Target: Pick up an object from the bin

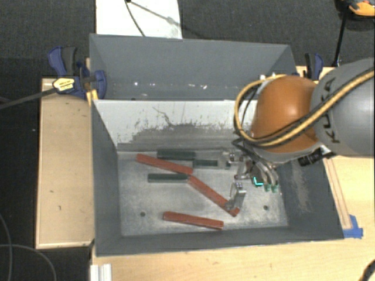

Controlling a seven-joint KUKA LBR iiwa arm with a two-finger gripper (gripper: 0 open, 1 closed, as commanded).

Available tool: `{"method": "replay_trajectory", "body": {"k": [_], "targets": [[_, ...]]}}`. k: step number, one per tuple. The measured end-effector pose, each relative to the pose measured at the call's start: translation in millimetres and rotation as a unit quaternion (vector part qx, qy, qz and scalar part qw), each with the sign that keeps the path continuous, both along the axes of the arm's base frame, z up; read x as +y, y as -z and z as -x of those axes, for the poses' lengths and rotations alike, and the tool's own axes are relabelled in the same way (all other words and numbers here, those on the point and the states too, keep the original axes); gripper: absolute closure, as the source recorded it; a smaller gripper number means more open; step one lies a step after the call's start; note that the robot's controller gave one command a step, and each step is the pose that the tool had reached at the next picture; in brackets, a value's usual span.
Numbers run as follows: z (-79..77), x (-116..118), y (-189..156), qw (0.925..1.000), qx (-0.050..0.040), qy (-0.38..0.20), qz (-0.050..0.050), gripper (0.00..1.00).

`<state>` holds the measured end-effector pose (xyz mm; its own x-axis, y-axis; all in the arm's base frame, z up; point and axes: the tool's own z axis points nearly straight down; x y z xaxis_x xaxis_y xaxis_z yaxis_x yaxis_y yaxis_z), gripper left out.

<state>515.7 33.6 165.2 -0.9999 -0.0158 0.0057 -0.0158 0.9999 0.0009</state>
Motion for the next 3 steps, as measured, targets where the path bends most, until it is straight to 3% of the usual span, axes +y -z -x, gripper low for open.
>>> {"method": "replay_trajectory", "body": {"k": [1, 2, 3], "targets": [[-1.9, 0, -4, 1.0000, -0.0040, 0.001, 0.000, 0.00], [4.5, 2, 48, 0.9978, -0.0052, 0.065, 0.000, 0.00], [6.6, 3, 61, 0.9959, -0.0018, 0.090, 0.000, 0.00]]}}
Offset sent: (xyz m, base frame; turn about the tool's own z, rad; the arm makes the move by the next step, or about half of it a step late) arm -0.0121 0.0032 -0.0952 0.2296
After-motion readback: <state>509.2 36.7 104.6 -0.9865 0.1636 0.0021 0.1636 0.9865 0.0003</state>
